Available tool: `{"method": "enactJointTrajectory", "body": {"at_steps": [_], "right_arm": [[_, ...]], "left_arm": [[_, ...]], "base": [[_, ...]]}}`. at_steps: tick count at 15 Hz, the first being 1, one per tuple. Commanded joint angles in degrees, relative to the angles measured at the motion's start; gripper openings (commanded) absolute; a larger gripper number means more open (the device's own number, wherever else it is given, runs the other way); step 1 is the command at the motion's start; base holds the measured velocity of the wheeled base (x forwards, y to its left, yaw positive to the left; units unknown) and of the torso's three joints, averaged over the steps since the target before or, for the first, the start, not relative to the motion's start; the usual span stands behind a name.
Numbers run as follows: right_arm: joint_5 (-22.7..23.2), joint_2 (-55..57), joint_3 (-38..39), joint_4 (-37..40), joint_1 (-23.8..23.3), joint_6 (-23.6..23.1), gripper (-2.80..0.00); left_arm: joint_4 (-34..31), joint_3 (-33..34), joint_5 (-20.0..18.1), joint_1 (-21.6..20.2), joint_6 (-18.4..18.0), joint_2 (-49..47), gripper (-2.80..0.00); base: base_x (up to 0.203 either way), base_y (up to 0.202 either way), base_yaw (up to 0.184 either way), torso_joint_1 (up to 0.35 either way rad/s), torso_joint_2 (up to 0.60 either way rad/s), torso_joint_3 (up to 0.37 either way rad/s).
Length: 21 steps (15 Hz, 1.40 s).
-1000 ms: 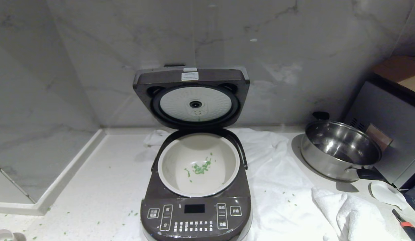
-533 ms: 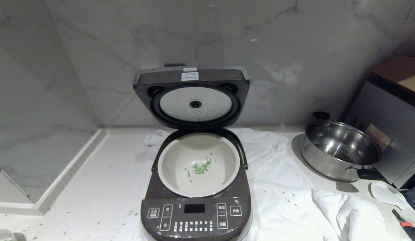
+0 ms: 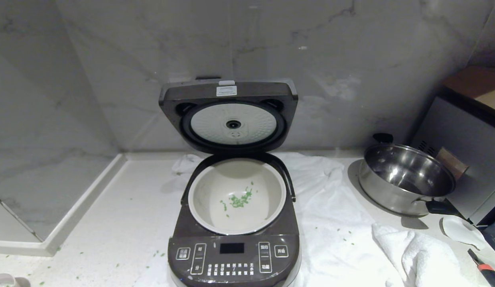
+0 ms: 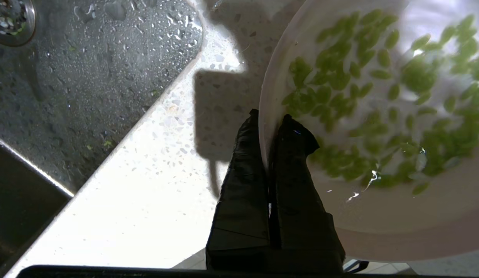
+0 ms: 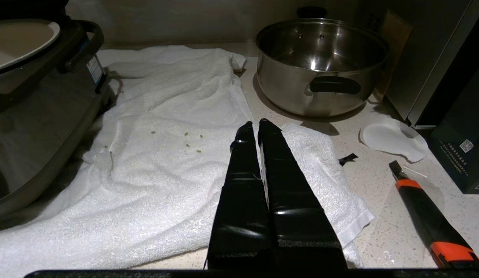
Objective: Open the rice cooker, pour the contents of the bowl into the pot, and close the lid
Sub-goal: Pour the water from the bowl into the rice cooker
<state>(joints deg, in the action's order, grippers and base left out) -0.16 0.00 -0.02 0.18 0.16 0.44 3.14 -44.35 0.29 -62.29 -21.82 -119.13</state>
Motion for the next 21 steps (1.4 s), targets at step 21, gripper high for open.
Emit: {"method": "enactJointTrajectory", "body": {"at_steps": [21], "right_arm": [[-0.02,0.00,0.02,-0.01,0.02,0.00,-2.80]], "left_arm": [[0.03,9.51,-10.03,14.37,0.35,2.51,-2.80]], "base": [[0.000,0.000,0.000,0.000,0.00,0.000]]}}
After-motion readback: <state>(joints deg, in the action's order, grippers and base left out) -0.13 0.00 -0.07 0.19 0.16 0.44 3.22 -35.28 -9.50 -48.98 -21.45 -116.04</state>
